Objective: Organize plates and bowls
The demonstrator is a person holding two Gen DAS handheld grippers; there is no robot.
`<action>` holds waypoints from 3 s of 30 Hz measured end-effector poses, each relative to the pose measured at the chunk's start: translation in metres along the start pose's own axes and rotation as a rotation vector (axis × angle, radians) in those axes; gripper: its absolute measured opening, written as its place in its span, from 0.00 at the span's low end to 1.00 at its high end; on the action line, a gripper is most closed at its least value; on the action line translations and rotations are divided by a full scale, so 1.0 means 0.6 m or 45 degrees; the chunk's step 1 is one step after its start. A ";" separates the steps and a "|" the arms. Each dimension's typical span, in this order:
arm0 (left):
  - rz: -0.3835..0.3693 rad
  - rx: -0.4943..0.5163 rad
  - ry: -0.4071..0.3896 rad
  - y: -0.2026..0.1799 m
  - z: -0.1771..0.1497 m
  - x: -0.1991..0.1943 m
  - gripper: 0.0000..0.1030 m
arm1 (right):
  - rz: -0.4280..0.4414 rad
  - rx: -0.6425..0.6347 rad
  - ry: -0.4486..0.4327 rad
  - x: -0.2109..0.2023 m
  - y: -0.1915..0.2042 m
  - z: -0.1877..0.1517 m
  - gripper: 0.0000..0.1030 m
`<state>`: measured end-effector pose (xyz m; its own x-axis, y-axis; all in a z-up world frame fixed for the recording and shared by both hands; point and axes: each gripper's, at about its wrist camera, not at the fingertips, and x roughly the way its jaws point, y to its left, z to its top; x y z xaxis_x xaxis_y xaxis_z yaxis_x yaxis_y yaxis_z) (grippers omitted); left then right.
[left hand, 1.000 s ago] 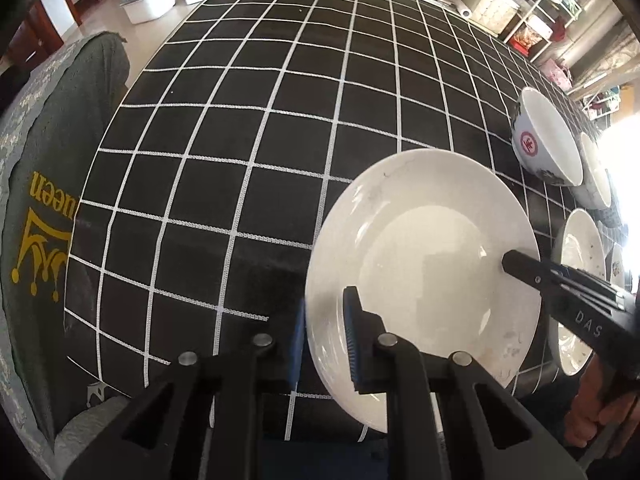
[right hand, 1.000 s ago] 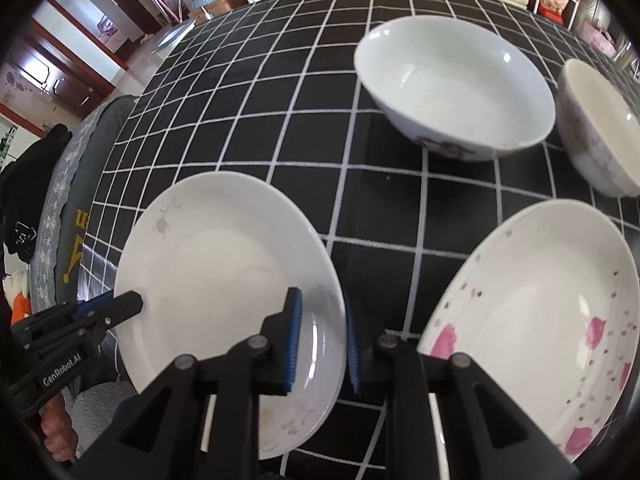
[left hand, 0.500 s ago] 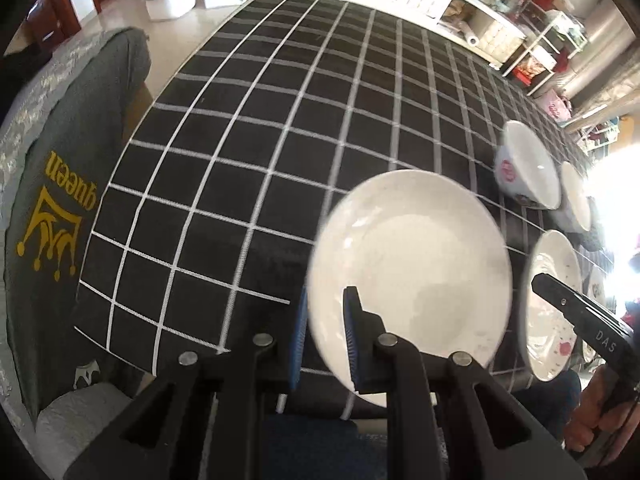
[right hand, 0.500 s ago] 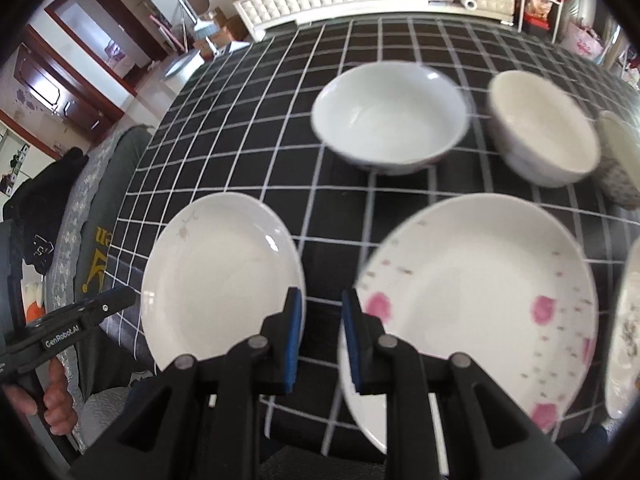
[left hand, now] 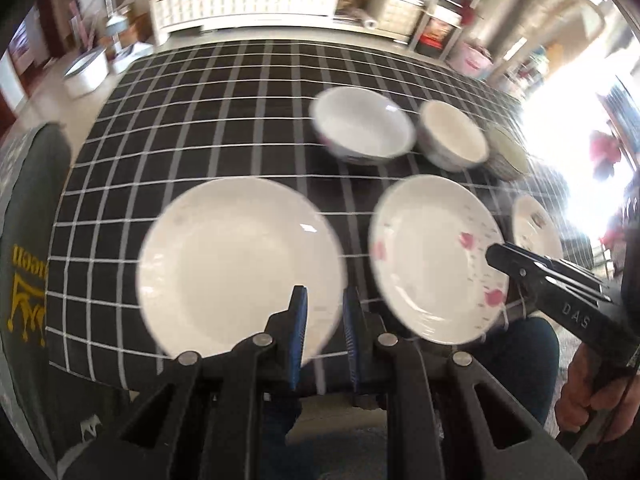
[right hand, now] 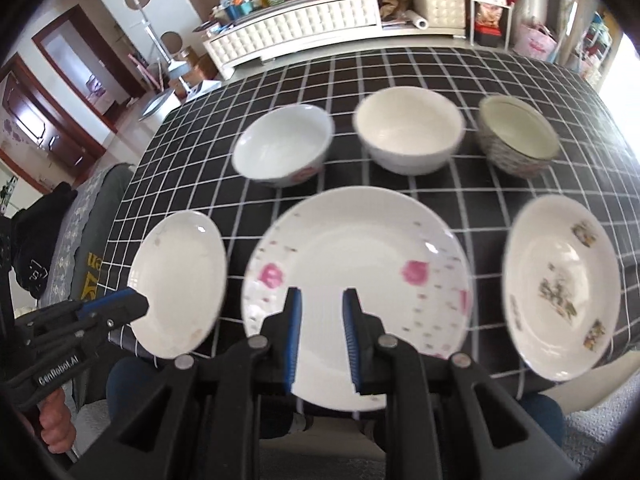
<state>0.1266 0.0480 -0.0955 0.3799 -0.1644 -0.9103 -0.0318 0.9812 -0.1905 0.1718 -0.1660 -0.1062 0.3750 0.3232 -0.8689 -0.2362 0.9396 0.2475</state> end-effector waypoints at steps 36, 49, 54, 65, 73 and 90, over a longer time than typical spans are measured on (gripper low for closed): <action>-0.027 0.159 0.109 -0.079 0.045 0.176 0.15 | -0.164 0.025 0.001 0.064 -0.158 -0.004 0.24; -0.041 0.150 0.121 -0.072 0.049 0.187 0.09 | -0.126 0.011 0.046 0.079 -0.155 -0.003 0.13; -0.048 0.144 0.122 -0.073 0.049 0.188 0.10 | -0.143 0.019 0.049 0.078 -0.156 -0.002 0.13; -0.042 0.146 0.112 -0.073 0.046 0.186 0.10 | -0.137 -0.027 -0.049 0.049 -0.165 -0.017 0.13; -0.056 0.143 0.104 -0.067 0.046 0.184 0.10 | -0.086 0.000 0.009 0.069 -0.162 -0.019 0.13; -0.081 0.123 0.075 -0.056 0.040 0.167 0.09 | -0.149 0.073 0.019 0.065 -0.142 -0.016 0.13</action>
<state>0.1881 0.0010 -0.1715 0.3234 -0.2294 -0.9180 0.0807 0.9733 -0.2148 0.1982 -0.2348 -0.1652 0.3836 0.2098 -0.8994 -0.1397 0.9758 0.1680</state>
